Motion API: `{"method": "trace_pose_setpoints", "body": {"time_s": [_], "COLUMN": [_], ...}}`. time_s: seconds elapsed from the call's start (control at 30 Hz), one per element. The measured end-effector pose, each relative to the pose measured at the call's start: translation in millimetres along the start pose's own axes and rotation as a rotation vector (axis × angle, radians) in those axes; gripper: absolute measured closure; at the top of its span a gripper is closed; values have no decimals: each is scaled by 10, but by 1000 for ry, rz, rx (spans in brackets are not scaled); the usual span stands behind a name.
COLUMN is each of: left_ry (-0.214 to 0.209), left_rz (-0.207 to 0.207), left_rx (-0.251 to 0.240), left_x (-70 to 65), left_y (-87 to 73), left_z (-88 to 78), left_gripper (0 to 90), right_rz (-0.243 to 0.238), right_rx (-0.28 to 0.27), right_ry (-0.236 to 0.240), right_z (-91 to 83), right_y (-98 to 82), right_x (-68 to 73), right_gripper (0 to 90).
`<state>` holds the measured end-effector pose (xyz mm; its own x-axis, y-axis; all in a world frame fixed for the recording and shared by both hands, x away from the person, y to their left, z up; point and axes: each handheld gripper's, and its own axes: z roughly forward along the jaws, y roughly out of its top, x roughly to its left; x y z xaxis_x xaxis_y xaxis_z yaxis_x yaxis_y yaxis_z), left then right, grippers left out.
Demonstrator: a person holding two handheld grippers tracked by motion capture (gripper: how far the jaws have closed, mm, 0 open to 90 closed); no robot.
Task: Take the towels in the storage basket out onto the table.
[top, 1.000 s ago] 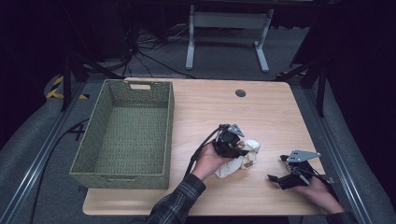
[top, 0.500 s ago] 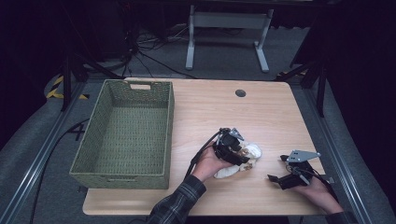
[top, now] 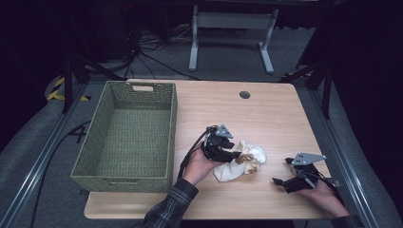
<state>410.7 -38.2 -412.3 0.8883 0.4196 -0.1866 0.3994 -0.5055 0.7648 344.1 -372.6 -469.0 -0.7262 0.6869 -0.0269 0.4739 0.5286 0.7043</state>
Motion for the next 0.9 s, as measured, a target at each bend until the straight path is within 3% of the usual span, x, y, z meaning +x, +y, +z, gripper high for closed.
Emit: {"method": "trace_pose_setpoints", "body": {"time_s": [0.13,0.43,0.5,0.63,0.8,0.9], "left_ry": [-6,-13,-14,1,26,10], "left_rz": [8,52,77,79,46,19], "left_rx": [36,100,109,85,38,27], "left_x": [1,-179,-204,-210,-85,4], "left_y": [-49,-143,-159,-140,-70,-55], "left_z": [118,286,304,256,165,208], "left_gripper": [559,445,426,405,426,473], "right_rz": [0,0,0,0,-1,0], "right_rx": [0,0,0,0,0,0], "right_ry": [0,0,0,0,0,0], "right_z": [0,0,0,0,0,0], "right_y": [0,0,0,0,0,0], "right_x": [0,0,0,-1,-1,0], "right_gripper": [0,0,0,0,0,0]}}
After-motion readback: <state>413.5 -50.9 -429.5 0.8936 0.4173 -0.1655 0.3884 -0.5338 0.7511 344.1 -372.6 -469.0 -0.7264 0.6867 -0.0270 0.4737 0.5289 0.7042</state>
